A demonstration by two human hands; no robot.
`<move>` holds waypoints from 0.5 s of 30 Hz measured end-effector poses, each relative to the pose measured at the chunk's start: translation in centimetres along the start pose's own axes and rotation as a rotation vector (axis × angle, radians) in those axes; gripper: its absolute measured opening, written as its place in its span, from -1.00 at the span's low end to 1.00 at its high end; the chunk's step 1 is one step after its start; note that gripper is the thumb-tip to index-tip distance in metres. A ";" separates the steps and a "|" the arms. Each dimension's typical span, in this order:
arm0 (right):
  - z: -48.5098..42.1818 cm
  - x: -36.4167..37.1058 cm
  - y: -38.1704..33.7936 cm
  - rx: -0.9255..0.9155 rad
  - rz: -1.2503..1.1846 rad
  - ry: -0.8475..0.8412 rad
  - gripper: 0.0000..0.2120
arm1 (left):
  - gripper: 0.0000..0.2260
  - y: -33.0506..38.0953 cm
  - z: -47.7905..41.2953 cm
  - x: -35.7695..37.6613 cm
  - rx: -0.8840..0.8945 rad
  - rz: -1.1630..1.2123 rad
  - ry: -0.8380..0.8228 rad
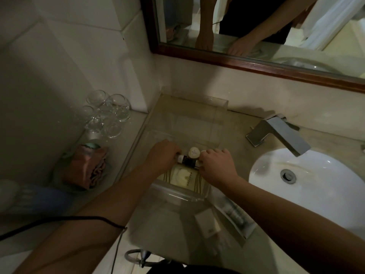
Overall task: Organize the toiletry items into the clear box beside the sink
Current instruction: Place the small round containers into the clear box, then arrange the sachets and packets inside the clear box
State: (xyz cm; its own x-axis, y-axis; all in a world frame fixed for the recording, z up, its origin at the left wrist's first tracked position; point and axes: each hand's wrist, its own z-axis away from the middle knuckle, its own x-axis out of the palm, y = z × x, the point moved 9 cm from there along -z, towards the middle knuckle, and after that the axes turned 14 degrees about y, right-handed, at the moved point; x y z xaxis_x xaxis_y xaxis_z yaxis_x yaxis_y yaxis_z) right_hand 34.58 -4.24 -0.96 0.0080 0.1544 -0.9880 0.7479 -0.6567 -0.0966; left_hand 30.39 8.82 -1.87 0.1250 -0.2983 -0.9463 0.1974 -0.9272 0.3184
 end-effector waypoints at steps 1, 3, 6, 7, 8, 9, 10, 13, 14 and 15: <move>0.0 0.0 0.0 0.005 -0.004 0.000 -0.82 | -0.80 0.0 0.0 0.0 -0.008 0.004 -0.003; 0.1 -0.1 0.2 0.020 -0.027 0.010 -0.80 | -0.79 0.0 0.0 0.1 -0.012 0.001 -0.013; 0.8 -0.7 1.1 0.081 -0.111 0.014 -0.76 | -0.70 0.4 0.4 -0.1 -0.005 -0.031 -0.021; 1.2 -1.0 1.6 0.103 -0.132 0.028 -0.77 | -0.66 0.8 0.5 -0.2 -0.004 -0.044 -0.018; 1.7 -1.5 2.1 0.126 -0.145 0.047 -0.79 | -0.63 1.1 0.7 -0.4 -0.012 -0.048 -0.009; 2.4 -1.9 2.7 0.153 -0.158 0.064 -0.81 | -0.61 1.6 0.9 -0.8 -0.030 -0.037 0.011; 3.2 -2.3 3.4 0.181 -0.171 0.071 -0.82 | -0.61 2.3 1.3 -1.3 -0.044 -0.016 0.041; 7.0 -2.2 5.3 0.239 -0.201 0.004 -0.81 | -0.71 6.3 3.4 -2.1 0.013 0.060 0.135; 8.5 -1.6 5.8 0.248 -0.194 -0.057 -0.73 | -0.75 7.9 4.5 -1.8 0.046 0.091 0.117; 10.0 -0.9 6.1 0.257 -0.178 -0.127 -0.65 | -0.77 9.4 5.6 -1.3 0.075 0.123 0.069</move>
State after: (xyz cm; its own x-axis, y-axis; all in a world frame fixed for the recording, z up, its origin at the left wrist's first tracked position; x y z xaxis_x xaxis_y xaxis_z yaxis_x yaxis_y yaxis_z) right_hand 32.51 -15.72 -1.86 -0.2028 0.2012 -0.9583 0.5383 -0.7946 -0.2807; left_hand 26.66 -0.81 2.04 0.2104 -0.3966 -0.8936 0.1037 -0.8998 0.4237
